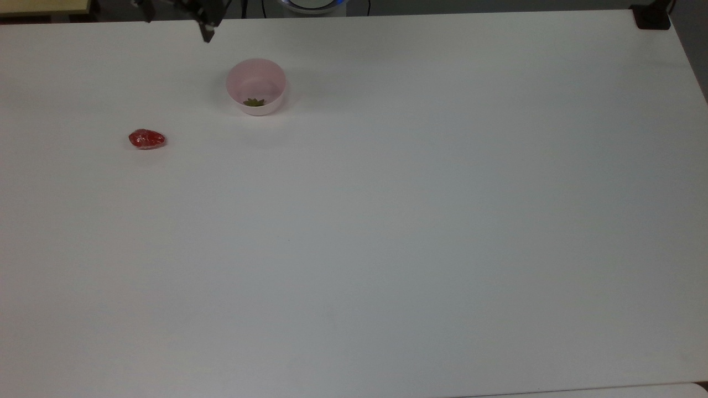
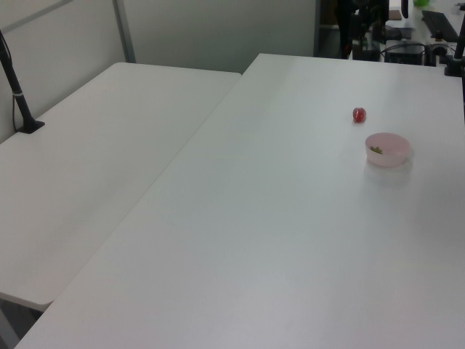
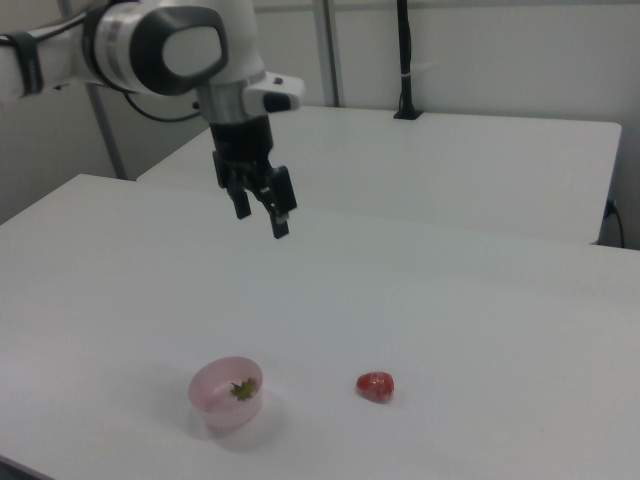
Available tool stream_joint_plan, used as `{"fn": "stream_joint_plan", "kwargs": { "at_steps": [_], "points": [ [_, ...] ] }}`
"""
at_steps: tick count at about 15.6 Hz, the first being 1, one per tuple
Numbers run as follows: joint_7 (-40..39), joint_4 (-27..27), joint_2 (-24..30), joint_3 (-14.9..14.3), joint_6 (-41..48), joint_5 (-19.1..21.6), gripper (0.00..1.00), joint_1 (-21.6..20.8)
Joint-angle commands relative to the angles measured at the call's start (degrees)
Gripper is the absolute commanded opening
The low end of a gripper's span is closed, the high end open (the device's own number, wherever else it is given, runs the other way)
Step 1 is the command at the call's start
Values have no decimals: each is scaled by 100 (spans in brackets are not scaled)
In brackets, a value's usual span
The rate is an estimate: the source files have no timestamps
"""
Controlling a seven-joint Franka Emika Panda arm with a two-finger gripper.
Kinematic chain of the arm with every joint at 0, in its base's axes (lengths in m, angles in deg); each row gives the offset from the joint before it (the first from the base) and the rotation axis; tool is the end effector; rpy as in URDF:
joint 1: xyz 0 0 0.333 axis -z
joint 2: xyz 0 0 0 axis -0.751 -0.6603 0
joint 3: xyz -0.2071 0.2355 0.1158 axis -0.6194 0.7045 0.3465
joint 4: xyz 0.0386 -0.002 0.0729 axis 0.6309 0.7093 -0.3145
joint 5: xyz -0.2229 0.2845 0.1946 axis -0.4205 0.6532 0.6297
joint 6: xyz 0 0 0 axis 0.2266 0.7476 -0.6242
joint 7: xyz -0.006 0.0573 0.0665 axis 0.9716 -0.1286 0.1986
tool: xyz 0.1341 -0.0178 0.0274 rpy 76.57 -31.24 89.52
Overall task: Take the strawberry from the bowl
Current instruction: 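Open the gripper, release the strawberry, and raise the gripper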
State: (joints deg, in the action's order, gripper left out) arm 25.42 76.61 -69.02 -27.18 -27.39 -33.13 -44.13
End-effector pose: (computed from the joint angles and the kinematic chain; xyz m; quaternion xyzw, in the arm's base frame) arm 0.5597 -0.1290 0.5697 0.9863 -0.1624 -0.0034 0.0298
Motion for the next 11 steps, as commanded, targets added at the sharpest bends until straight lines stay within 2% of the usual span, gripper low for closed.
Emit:
{"fn": "stream_joint_plan", "kwargs": {
  "at_steps": [1, 4, 7, 11],
  "points": [
    [115, 186, 290, -119, -6, 73, 100, -410],
    [-60, 195, 290, -119, -198, 64, 100, -613],
    [-263, 195, 255, -111, -533, 64, 100, -613],
    [-377, 195, 255, -111, -560, 73, 100, -604]
  ]
}}
